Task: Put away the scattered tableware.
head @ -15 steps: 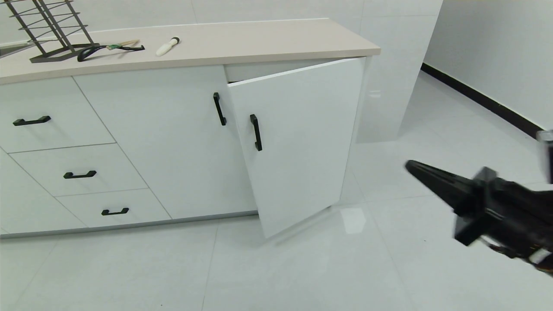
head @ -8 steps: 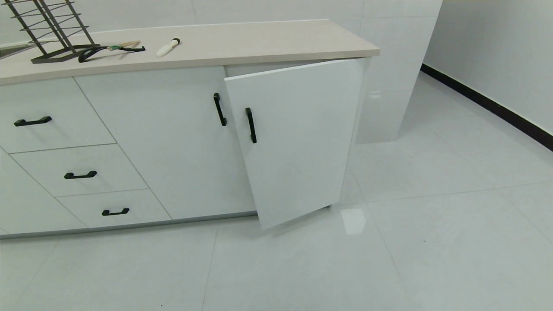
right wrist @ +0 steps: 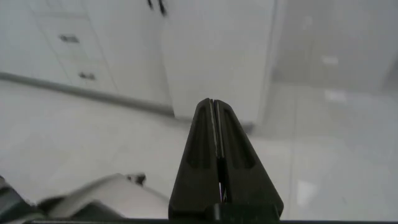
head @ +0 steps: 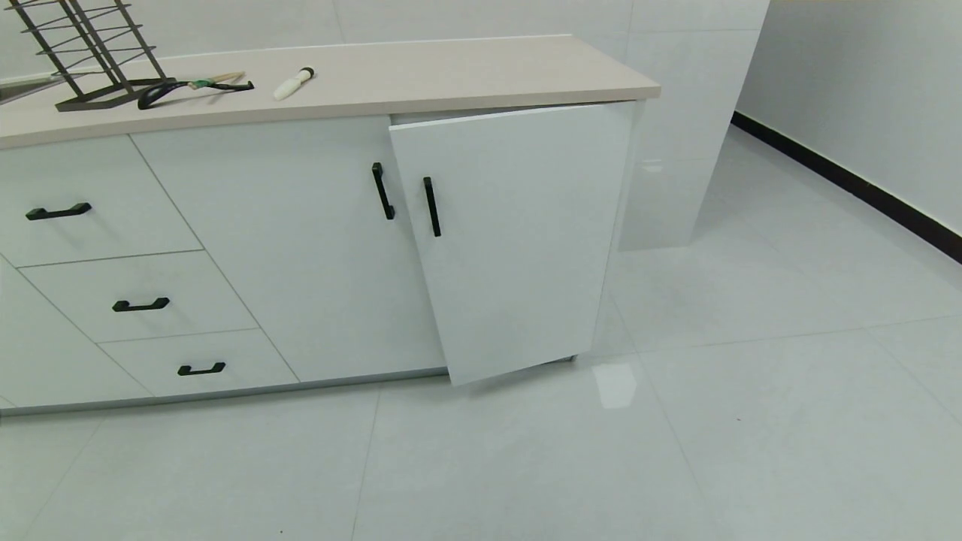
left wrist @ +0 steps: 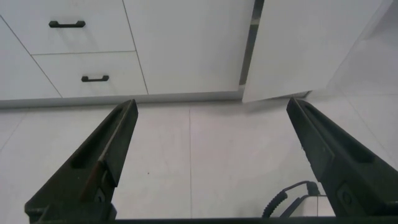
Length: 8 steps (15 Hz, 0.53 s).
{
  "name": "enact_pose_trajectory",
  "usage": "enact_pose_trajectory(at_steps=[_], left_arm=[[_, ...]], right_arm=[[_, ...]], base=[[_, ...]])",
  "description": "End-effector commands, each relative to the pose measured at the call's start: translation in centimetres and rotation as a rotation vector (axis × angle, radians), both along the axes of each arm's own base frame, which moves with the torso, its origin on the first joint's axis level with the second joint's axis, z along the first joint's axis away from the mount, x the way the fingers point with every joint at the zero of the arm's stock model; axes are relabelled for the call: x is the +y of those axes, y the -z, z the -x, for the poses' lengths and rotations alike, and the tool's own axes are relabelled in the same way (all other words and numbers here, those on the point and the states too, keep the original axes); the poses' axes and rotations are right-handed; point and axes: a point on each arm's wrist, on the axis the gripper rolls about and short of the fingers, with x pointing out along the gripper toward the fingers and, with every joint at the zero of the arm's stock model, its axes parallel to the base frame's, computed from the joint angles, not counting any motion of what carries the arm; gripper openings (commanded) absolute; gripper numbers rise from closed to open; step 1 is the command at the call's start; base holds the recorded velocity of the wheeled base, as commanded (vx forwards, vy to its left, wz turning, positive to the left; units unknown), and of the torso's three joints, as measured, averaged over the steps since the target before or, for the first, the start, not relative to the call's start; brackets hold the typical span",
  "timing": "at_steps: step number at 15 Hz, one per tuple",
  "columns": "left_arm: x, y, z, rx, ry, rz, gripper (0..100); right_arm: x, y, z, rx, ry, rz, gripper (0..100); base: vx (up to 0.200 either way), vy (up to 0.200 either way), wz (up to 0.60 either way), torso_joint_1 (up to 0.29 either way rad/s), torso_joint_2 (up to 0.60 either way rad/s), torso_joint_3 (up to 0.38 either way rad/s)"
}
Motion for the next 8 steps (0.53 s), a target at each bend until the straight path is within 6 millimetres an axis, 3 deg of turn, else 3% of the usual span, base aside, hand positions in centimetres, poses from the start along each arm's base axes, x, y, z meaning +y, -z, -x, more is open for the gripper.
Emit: enact_pose_trajectory(at_steps=[1, 3, 8], left_arm=[[0.00, 0.01, 0.00, 0.001, 0.000, -0.003, 100], [-0.01, 0.00, 0.00, 0.002, 0.003, -0.035, 100], [-0.09, 0.00, 0.01, 0.004, 0.040, -0.037, 100]], right_arm=[[-0.41, 0.49, 0.26, -0.023, 0.209, 0.054, 0], [-0.71, 0.84, 0.23, 0.033, 0.340, -0.037, 0], [-0.71, 0.83, 0.24, 0.030, 0.338, -0.038, 0]], base=[[0.000, 0.000, 0.00, 0.000, 0.00, 0.000], [0.000, 0.000, 0.00, 0.000, 0.00, 0.000], [0.000, 0.000, 0.00, 0.000, 0.00, 0.000]])
